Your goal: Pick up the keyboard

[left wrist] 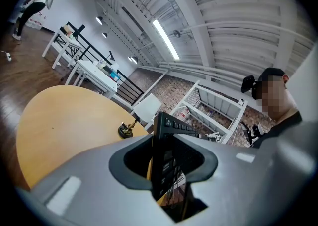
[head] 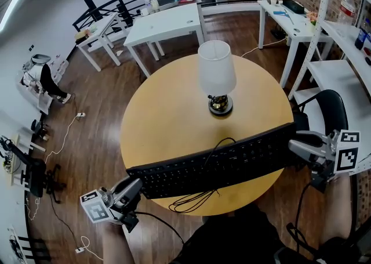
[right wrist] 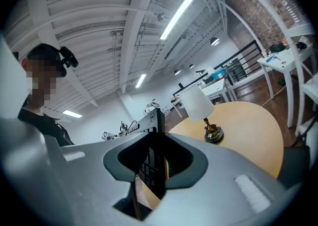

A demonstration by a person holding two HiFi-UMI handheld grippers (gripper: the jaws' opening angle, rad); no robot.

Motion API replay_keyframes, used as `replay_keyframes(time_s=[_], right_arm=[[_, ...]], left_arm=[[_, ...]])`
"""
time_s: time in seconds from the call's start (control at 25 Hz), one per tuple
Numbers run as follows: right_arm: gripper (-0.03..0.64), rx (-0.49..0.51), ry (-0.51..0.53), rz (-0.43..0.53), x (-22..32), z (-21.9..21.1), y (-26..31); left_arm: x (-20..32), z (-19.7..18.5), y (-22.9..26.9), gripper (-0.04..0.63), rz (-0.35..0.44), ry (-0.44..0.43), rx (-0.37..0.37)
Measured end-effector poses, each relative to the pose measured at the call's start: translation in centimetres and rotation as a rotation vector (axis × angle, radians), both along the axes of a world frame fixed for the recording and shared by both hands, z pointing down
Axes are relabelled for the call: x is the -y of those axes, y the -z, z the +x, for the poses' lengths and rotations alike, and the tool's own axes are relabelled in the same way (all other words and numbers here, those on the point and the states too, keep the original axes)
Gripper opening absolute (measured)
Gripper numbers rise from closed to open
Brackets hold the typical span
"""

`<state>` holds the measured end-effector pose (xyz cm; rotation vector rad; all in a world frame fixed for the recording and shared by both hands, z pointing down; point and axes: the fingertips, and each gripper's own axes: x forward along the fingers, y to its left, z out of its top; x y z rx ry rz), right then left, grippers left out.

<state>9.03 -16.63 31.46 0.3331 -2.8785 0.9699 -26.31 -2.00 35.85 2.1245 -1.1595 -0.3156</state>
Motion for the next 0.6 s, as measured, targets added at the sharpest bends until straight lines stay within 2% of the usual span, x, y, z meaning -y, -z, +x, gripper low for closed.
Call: replay_keyframes(time_s=[0.6], right_arm=[[0.094, 0.004, 0.019, 0.033, 0.03, -0.24, 0.39]], left_arm=[[-0.52, 0.12, 0.01, 0.130, 0.009, 0.011, -0.003]])
